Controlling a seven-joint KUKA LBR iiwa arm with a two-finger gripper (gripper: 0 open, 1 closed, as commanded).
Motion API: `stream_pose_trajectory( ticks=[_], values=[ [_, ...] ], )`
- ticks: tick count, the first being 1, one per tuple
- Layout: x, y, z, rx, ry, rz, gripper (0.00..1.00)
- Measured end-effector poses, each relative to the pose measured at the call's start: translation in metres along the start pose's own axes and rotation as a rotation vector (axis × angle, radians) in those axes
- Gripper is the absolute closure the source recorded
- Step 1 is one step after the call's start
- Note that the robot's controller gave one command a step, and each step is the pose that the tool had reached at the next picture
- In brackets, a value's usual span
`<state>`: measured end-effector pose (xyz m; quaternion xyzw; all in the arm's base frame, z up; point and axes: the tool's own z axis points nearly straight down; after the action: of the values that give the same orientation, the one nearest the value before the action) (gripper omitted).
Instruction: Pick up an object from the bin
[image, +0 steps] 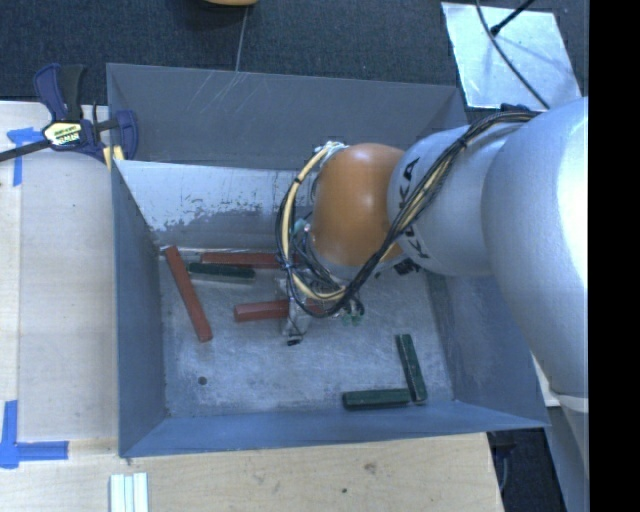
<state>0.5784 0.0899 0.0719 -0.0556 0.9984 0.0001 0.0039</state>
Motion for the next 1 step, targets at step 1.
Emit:
stream_pose_trajectory(
  ticks=[1],
  values=[
    [0.0016,0.0000,-0.0033,0.000,0.005,0.000,1.00]
  ],
)
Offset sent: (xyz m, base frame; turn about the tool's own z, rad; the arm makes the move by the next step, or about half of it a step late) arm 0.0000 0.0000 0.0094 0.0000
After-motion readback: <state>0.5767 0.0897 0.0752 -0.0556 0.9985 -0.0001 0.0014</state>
